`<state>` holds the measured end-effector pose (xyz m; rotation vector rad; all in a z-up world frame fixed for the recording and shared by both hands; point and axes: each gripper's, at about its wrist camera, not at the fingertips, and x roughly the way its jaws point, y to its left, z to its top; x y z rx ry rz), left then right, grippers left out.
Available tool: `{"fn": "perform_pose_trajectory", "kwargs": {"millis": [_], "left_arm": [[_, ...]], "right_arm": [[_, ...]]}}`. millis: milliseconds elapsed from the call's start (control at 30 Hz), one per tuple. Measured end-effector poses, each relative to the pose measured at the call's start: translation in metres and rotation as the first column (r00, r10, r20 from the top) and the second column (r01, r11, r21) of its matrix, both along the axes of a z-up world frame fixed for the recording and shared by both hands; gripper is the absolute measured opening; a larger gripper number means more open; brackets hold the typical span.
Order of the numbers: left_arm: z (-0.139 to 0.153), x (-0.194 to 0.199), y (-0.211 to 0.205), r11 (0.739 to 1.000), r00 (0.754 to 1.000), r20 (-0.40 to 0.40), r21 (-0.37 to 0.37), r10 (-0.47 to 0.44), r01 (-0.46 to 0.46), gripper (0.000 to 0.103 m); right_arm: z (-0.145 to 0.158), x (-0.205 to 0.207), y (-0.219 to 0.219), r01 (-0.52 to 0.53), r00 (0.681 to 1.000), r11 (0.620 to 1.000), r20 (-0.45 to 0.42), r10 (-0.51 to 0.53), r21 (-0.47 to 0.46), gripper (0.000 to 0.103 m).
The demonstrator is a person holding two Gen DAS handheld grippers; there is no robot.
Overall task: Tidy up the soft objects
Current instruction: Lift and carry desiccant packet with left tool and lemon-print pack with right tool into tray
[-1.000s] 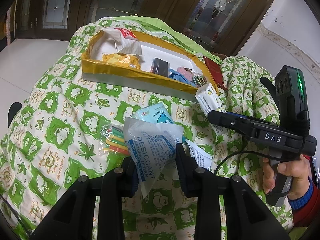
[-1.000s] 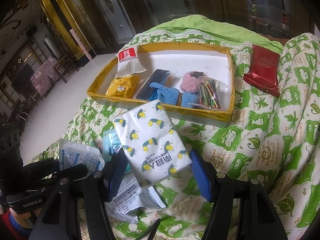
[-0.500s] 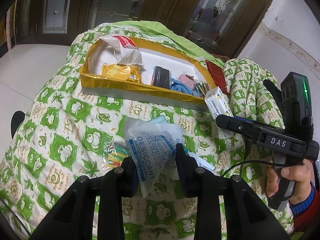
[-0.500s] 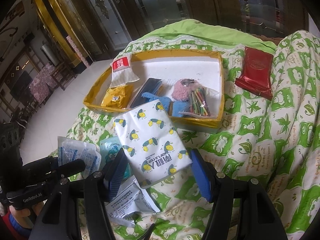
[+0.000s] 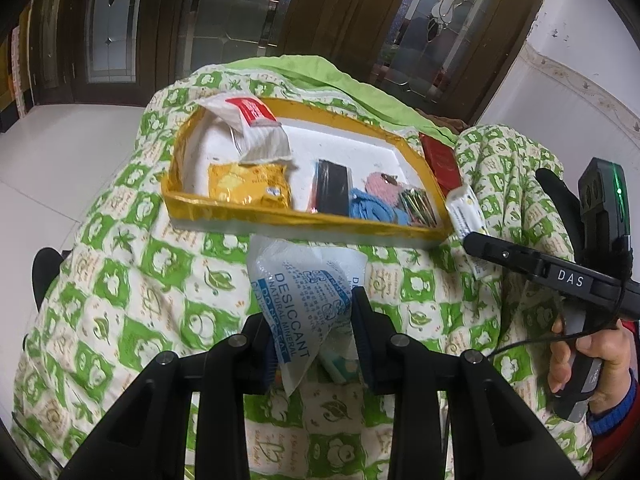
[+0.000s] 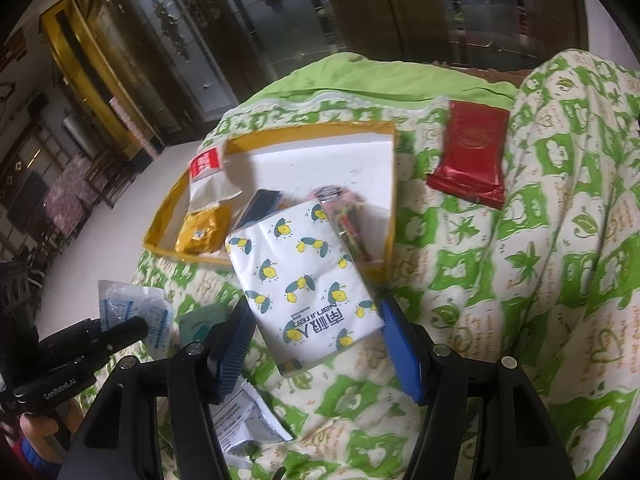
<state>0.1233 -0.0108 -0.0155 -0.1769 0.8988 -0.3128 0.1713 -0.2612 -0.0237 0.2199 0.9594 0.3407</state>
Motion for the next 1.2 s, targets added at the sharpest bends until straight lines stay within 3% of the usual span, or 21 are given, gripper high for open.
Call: {"fn": "perform_pose_trajectory", "kwargs": {"millis": [433, 767, 1200], "left_arm": [[0.023, 0.039, -0.005, 0.999, 0.999, 0.035, 0.037, -0.019, 0.018, 0.031], [0.025, 0.075, -0.018, 0.999, 0.999, 0.03, 0.037, -0.034, 0.033, 0.031], [0.034, 0.134, -0.031, 0.999, 0.999, 0.04, 0.029, -0.037, 0.035, 0.031]], "right_arm": [[0.01, 0.023, 0.011, -0.045, 0.999, 0.999, -0.018, 0.044, -0.023, 0.068], [0.023, 0.062, 0.018, -0.053, 0.999, 0.996, -0.011, 0.052, -0.076, 0.068], [0.01, 0.113, 0.027, -0.042, 0.998, 0.995, -0.044, 0.038, -0.094, 0.068]]}}
